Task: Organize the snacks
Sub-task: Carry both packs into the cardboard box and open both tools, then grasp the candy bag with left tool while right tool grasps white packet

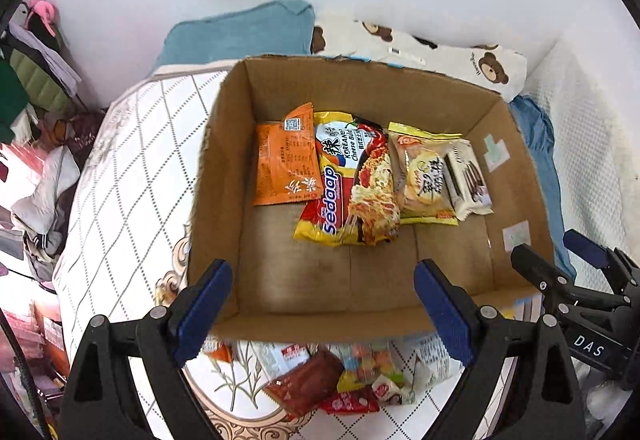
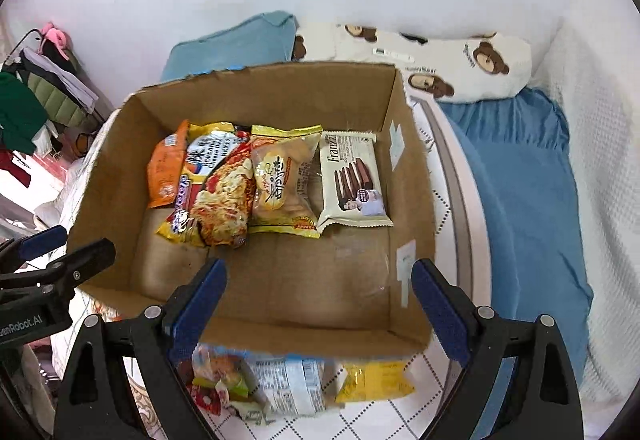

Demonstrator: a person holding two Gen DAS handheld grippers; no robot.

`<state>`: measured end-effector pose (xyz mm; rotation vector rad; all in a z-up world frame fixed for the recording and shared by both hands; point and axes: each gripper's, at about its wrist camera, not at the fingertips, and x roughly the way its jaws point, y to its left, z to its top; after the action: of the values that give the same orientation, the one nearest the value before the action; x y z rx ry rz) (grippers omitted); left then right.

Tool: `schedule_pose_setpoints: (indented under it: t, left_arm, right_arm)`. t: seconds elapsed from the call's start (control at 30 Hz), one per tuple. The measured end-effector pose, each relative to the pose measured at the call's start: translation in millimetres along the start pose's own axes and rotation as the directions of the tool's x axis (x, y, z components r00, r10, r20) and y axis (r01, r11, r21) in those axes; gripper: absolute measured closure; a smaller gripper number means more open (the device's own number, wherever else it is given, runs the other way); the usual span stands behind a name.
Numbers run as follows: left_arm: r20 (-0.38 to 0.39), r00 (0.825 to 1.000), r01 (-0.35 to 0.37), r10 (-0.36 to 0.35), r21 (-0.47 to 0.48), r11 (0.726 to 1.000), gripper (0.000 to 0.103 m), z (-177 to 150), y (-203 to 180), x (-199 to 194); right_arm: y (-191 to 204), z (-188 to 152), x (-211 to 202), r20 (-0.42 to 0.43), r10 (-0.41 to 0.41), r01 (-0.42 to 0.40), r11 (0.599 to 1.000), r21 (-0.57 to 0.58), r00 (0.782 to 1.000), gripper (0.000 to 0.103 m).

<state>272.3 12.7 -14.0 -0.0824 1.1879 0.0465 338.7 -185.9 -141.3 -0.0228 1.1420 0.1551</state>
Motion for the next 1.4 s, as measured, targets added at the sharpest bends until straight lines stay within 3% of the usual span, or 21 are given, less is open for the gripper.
schedule_pose_setpoints:
  t: [0.33, 0.53, 0.73, 0.8, 0.87, 1.03, 1.17, 1.33, 1.4]
  left_arm:
    - [0.158, 0.987, -0.019, 0.018, 0.006, 1.0, 0.01, -37.0, -8.8, -61.6]
    - [0.192, 0.981, -0.016, 0.018, -0.012, 1.0, 0.01, -51.2, -6.0, -79.1]
    - [0.072, 0.996, -0.049, 0.051, -0.032, 0.998, 0.01, -82.0, 8.7, -47.4]
    - [-0.005, 0.998, -0.067, 0.067, -0.003, 0.998, 0.01, -95.1, 13.1, -21.8]
    - [-0.082, 0.99, -0.11, 0.116, 0.078, 0.991, 0.01, -107.4, 12.5, 8.4]
    - [-0.195, 0.964, -0.134, 0.179, 0.22, 0.966, 0.01, -128.1, 8.4, 58.9]
    - [-0.266, 0.958, -0.066, 0.105, 0.153, 0.986, 0.01, -129.9, 9.2, 72.1]
    - [-0.348, 0.937, 0.028, -0.033, -0.021, 0.999, 0.01, -122.6, 12.2, 89.4]
    - [-0.355, 0.932, 0.046, -0.069, -0.074, 0.996, 0.01, -118.9, 9.9, 93.4]
  right_arm:
    - [13.2, -28.8, -68.2, 0.144, 0.011, -0.008, 1.0, -0.02, 0.989, 0.007]
    - [15.3, -45.8, -88.2, 0.155, 0.067, -0.068, 0.998, 0.004, 0.986, 0.007]
    - [6.0, -81.3, -44.7, 0.008, 0.165, -0.165, 0.983, 0.076, 0.986, 0.008]
    - [0.4, -97.2, -21.7, -0.055, 0.179, -0.172, 0.979, 0.107, 0.982, 0.017]
    - [-7.4, -111.4, -1.9, -0.108, 0.186, -0.171, 0.976, 0.136, 0.977, 0.028]
    - [-22.6, -129.7, 27.7, -0.174, 0.182, -0.152, 0.974, 0.171, 0.968, 0.028]
    - [-16.8, -129.8, 54.5, -0.219, 0.181, -0.149, 0.977, 0.154, 0.959, 0.028]
    - [-5.0, -131.4, 96.3, -0.275, 0.166, -0.137, 0.983, 0.124, 0.947, 0.028]
    - [-5.2, -134.5, 100.6, -0.278, 0.188, -0.156, 0.979, 0.132, 0.942, 0.041]
